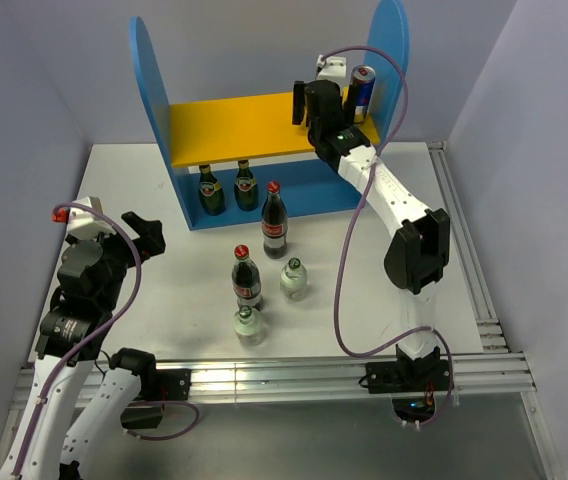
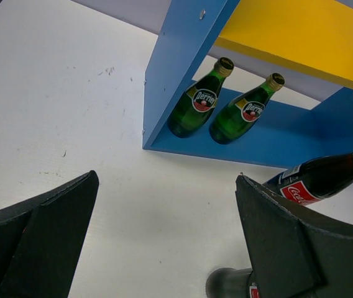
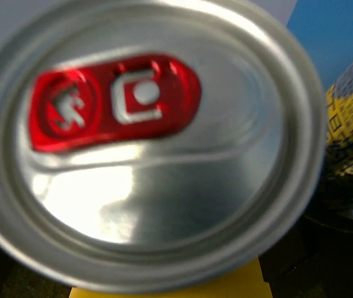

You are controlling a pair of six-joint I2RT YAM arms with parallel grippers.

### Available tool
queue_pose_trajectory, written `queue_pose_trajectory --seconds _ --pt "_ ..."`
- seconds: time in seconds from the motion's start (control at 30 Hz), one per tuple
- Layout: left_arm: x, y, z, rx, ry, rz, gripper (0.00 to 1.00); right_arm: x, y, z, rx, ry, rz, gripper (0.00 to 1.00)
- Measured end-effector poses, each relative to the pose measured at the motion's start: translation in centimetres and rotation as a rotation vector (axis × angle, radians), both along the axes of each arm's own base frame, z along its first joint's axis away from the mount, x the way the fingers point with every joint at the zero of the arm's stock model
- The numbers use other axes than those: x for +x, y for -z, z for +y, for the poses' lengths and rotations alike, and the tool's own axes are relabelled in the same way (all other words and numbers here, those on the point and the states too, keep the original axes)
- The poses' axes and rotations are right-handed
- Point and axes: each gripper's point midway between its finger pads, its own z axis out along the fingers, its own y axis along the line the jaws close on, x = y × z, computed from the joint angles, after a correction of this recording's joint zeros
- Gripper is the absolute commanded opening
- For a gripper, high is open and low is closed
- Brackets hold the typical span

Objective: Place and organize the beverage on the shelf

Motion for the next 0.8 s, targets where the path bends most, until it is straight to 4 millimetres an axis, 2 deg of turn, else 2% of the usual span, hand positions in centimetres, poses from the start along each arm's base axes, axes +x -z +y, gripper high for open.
queue_pose_trajectory --seconds 0.1,0.2,0.27,0.4,0.5,0.6,0.7,0.8 --pt "0.0 0.0 0.0 0.000 0.000 0.000 0.99 -0.4 0.6 0.0 0.000 -0.002 0.016 1.00" --pt "0.0 0.0 0.0 0.000 0.000 0.000 0.99 -1.6 0.2 0.3 -0.001 -0.010 0.017 1.00" --pt "0.0 0.0 0.0 0.000 -0.001 0.000 0.99 -2.6 -0.6 0.7 0.002 -0.017 0.005 1.00" --pt "0.0 0.0 0.0 0.000 -0.001 0.000 0.99 -6.3 -3.7 2.6 0.023 -0.064 -0.035 1.00" --pt "0.1 0.0 -0.2 -0.001 0.008 0.000 0.99 -10.4 -6.0 3.6 0.068 -0.105 -0.068 1.00" --pt "0.4 0.0 -0.6 -0.004 0.026 0.003 0.99 -14.7 -6.9 3.7 0.115 -0.144 -0.082 1.00" --pt "0.8 0.6 -1.0 0.001 0.041 0.027 0.99 -19.4 -6.1 2.3 0.170 -0.174 -0.079 1.00" --pt "0.5 0.9 -2.5 0.004 0.088 0.039 0.99 -24.0 -4.4 1.0 0.232 -0.209 -0.073 1.00"
